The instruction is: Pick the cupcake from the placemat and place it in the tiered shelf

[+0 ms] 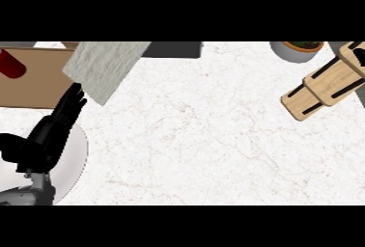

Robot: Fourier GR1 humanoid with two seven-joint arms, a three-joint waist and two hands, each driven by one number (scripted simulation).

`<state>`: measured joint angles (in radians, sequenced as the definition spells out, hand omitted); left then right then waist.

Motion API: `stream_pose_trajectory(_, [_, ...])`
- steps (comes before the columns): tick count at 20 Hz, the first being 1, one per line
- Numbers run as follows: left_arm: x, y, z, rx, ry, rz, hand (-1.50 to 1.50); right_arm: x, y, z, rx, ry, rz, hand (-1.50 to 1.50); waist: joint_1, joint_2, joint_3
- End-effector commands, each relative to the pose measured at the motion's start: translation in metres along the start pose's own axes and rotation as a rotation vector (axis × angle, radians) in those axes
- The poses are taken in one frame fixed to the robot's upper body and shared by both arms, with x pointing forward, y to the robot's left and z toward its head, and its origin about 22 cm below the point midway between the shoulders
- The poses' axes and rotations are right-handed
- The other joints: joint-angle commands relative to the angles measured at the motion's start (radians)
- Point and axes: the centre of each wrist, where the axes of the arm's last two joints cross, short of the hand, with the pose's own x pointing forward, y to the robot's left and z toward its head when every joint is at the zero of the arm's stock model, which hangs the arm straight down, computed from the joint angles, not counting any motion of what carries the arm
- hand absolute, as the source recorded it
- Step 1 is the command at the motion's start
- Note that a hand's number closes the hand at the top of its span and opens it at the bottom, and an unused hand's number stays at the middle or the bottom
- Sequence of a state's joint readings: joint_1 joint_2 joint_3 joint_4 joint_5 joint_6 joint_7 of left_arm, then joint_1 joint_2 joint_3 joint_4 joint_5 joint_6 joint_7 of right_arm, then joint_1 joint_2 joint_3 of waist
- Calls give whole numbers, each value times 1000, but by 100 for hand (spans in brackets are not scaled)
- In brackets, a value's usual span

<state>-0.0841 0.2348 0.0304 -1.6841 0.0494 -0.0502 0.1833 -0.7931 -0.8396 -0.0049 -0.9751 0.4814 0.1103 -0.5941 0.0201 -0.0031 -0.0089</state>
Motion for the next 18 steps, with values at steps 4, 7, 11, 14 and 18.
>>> stream_pose_trajectory(4, [1, 2, 1, -3, -13, -19, 0, -22, -34, 36, 131, 143, 550, -150, 8, 21, 5])
stream_pose_trajectory(7, [-1, 4, 7, -7, -18, -6, 0, -27, -39, 44, 273, 102, 615, -150, 11, 12, 8])
stream_pose_trajectory(11, [0, -3, -6, -3, 1, -1, 0, -32, -51, 21, 84, 334, 454, -150, 4, 10, 8])
stream_pose_trajectory(14, [-8, -10, -1, -7, 4, -2, 0, -35, -48, 11, -27, 291, 335, -150, 4, 10, 9])
stream_pose_trajectory(18, [6, 10, 8, -7, 20, -7, 0, -28, -75, 4, -136, 300, 98, -150, 4, 1, 9])
